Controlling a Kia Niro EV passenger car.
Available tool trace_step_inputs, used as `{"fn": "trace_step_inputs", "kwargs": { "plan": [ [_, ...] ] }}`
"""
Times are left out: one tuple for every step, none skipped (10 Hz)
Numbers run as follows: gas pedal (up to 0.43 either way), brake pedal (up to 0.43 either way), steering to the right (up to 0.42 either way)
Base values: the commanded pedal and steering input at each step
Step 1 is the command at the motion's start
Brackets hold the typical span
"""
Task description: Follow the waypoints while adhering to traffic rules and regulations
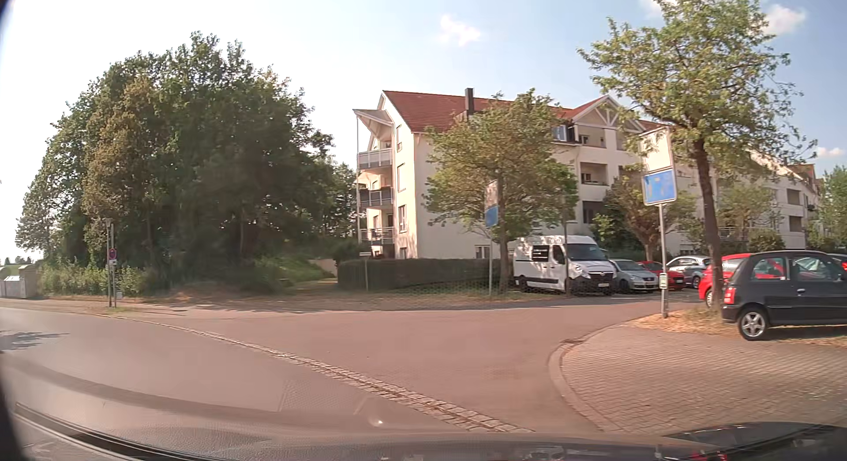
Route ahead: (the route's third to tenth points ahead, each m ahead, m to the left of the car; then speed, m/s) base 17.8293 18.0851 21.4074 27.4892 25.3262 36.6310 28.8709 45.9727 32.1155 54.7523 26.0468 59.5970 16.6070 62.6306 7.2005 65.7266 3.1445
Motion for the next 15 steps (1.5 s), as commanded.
{"fn": "trace_step_inputs", "kwargs": {
  "plan": [
    [0.118, 0.012, -0.548],
    [0.118, 0.012, -0.515],
    [0.118, 0.012, -0.489],
    [0.118, 0.018, -0.462],
    [0.118, 0.012, -0.437],
    [0.118, 0.012, -0.400],
    [0.118, 0.018, -0.371],
    [0.118, 0.012, -0.334],
    [0.118, 0.006, -0.297],
    [0.118, 0.012, -0.260],
    [0.118, 0.012, -0.247],
    [0.118, 0.012, -0.257],
    [0.118, 0.012, -0.273],
    [0.118, 0.012, -0.291],
    [0.118, 0.012, -0.294]
  ]
}}
